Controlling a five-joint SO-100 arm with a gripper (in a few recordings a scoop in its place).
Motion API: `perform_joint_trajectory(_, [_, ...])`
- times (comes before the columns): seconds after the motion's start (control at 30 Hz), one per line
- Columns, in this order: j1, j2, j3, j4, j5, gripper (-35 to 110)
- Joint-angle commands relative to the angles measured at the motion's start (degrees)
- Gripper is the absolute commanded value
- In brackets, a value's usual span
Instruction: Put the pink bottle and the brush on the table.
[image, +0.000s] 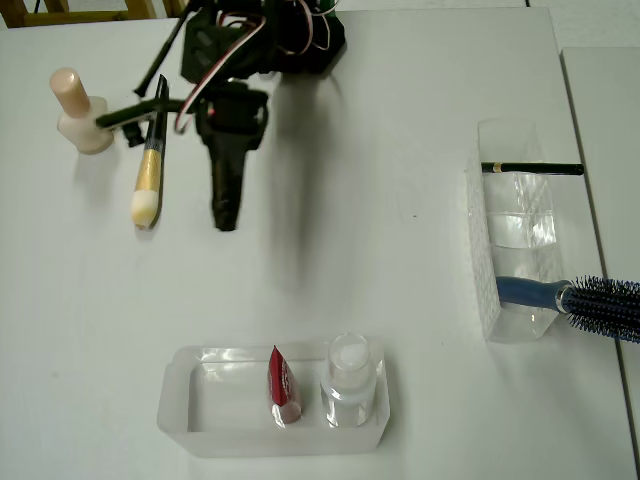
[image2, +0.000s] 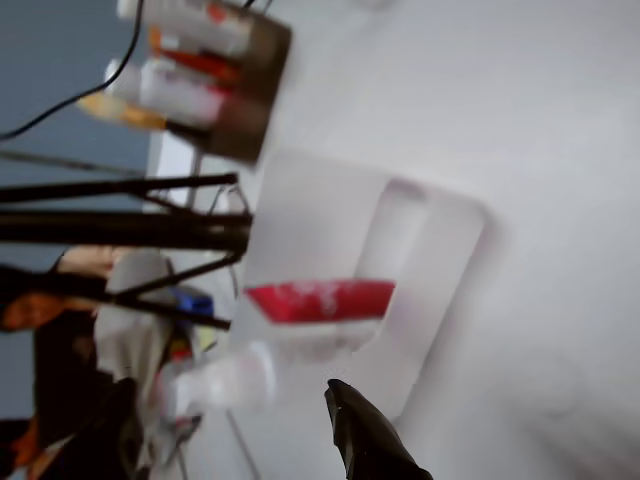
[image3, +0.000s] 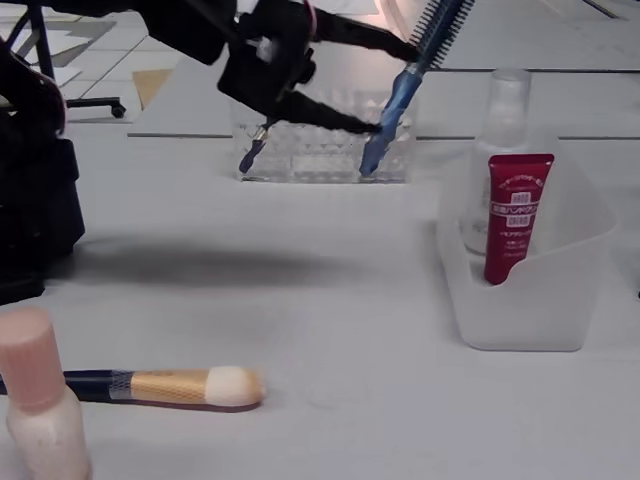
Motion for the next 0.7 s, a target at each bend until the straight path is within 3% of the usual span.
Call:
perform_joint_trajectory(0.0, [-0.97,7.65,4.66,-0.53,1.76,19])
perform_joint_trajectory(0.17, [-4.57,18.63,16.35,-0.70,4.04,0])
perform_joint_trajectory(0.47, [-5.01,45.09,40.87,4.57,6.94,0])
perform_joint_trajectory(0.67, [-5.01,55.99,47.99,11.25,6.94,0])
